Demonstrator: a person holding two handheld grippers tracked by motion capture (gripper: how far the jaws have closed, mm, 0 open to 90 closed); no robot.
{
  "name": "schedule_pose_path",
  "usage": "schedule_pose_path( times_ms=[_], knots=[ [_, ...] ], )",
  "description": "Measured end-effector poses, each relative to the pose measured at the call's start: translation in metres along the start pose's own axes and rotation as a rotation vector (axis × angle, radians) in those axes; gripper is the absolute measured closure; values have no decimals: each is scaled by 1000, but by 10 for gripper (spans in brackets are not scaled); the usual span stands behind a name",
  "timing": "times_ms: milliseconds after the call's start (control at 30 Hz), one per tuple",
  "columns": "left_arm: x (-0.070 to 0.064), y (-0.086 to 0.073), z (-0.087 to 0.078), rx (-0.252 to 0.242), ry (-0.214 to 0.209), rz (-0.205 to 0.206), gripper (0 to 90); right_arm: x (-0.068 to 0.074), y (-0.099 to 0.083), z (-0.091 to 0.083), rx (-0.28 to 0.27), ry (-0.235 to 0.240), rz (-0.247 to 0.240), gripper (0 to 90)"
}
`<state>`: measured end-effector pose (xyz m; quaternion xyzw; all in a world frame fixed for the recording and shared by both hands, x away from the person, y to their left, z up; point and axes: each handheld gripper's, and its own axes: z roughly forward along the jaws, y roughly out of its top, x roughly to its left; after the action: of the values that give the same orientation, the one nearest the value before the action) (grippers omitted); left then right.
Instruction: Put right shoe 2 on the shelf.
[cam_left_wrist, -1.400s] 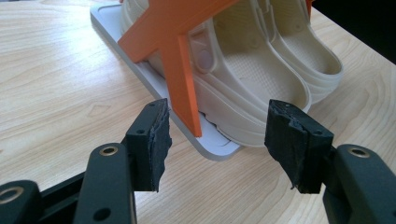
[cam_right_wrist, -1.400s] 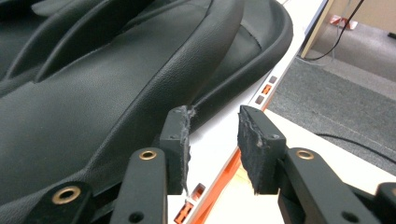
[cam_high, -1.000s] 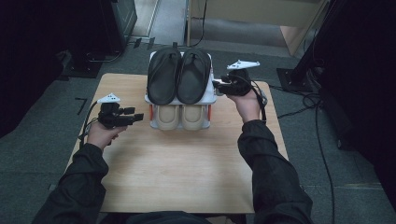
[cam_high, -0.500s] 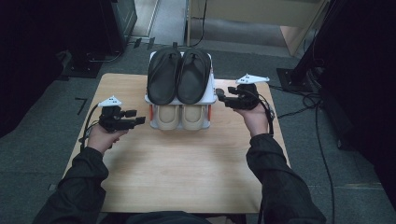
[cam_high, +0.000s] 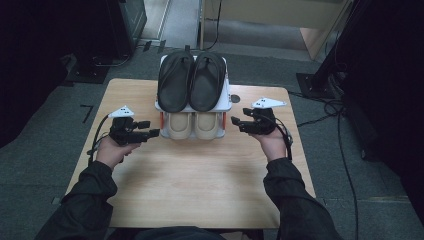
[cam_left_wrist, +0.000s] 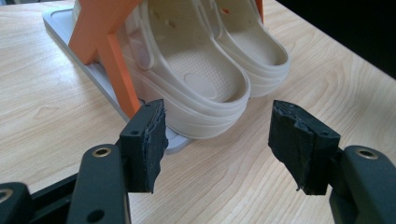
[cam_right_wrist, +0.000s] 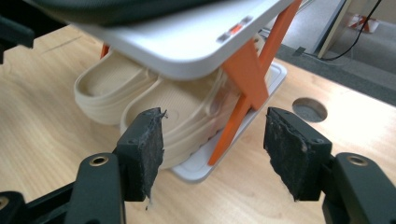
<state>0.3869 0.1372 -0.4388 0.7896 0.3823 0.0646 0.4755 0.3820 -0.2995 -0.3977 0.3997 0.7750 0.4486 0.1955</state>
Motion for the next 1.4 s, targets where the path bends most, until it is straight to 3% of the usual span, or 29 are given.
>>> schedule_pose_path(
  times_ms=[300,733,1000,1100,1400],
  knots=[
    [-9,-4,3,6,-10,13,362,7,-25,-8,-1,-11,16,364],
    [-33,-12,18,7,-44,79,335,16,-64,-16,-45,-20,68,326],
    [-40,-15,38,5,-8,123,312,29,-79,-1,1,69,64,288],
    [-41,-17,44,36,-24,123,313,31,-78,6,6,52,56,277],
    [-47,-20,52,72,-55,135,310,33,-81,19,83,74,37,269]
  ],
)
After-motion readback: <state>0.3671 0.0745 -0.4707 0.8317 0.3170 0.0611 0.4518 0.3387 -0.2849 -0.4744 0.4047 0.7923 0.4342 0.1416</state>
